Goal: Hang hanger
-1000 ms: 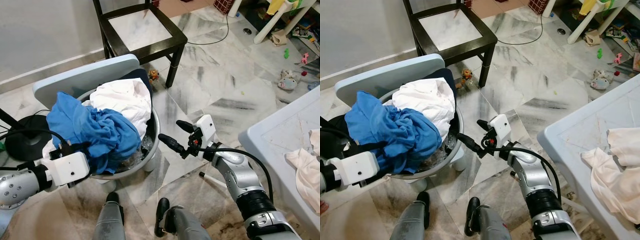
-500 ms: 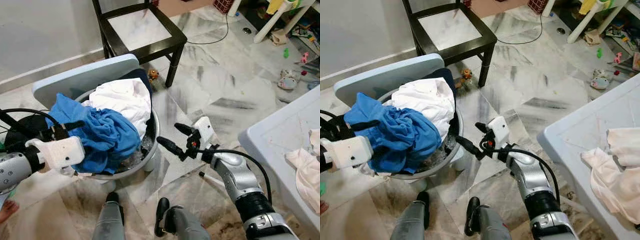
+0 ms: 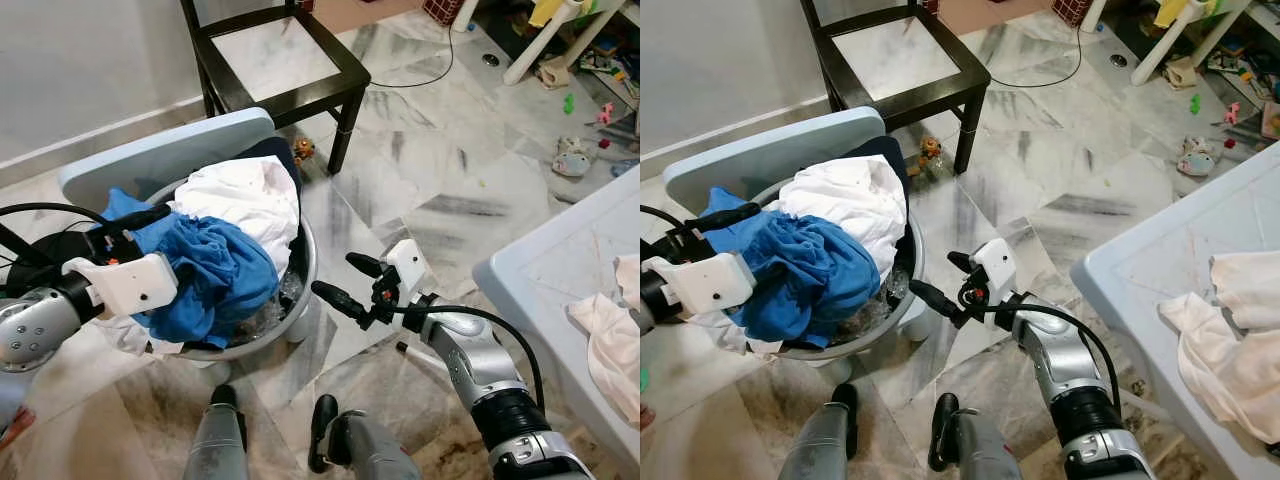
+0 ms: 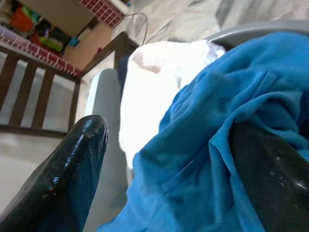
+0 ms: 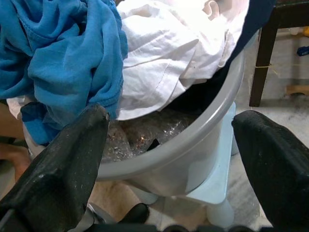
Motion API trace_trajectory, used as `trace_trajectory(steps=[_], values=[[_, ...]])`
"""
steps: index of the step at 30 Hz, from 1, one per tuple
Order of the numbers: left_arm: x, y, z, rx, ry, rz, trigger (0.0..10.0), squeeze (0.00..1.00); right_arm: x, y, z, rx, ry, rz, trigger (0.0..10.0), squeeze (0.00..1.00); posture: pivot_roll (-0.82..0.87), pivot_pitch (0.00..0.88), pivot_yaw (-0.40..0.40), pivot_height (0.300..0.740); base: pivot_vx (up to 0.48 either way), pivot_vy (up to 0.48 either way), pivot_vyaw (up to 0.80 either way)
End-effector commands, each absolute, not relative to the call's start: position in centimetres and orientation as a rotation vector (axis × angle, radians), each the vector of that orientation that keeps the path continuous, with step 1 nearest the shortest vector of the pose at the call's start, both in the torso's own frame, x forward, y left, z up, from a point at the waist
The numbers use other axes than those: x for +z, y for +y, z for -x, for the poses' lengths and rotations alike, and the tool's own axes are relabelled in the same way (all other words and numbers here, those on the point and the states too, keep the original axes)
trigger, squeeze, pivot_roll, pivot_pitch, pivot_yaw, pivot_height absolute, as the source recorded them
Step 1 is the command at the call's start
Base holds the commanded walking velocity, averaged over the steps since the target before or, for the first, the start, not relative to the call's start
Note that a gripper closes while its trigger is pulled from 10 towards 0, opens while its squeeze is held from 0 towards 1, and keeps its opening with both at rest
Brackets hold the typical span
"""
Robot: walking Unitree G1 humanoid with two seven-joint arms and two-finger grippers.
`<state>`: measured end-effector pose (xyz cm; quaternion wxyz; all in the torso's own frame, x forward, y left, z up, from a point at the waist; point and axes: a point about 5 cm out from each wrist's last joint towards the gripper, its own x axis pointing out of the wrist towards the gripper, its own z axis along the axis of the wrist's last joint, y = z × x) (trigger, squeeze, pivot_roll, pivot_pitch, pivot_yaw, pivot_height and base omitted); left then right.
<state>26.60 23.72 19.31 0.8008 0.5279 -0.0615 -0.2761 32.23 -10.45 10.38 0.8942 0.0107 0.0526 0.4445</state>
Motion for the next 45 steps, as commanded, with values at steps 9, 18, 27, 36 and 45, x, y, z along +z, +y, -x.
trace_trajectory(steps=[9, 18, 27, 36, 45], values=[[18.4, 21.6, -25.9, -0.727, -0.114, -1.050, 10.0, 0.00, 9.7, -10.4, -31.7, 0.932, 0.131, -0.002, 10.0, 0.00, 0.38, 0.371, -0.162, 0.740, 0.000, 0.000, 0.00], [16.5, 23.6, -25.3, -0.787, 0.052, -1.036, 0.0, 0.00, 9.8, -10.2, -31.8, 0.933, 0.126, 0.000, 10.0, 0.00, 0.38, 0.371, -0.158, 0.740, 0.000, 0.000, 0.00], [16.9, 24.5, -25.0, -0.804, 0.103, -1.045, 10.0, 0.00, 9.5, -10.1, -31.6, 0.931, 0.132, -0.003, 10.0, 0.00, 0.39, 0.371, -0.152, 0.740, 0.000, 0.000, 0.00], [15.9, 26.3, -25.3, -0.773, 0.150, -1.062, 0.0, 0.00, 9.3, -10.0, -31.4, 0.938, 0.139, -0.008, 10.0, 0.00, 0.39, 0.370, -0.147, 0.740, 0.000, 0.000, 0.00], [16.3, 26.1, -25.7, -0.721, 0.102, -1.022, 0.0, 0.00, 9.4, -10.1, -31.5, 0.935, 0.140, -0.004, 10.0, 0.00, 0.39, 0.363, -0.152, 0.740, 0.000, 0.000, 0.00]])
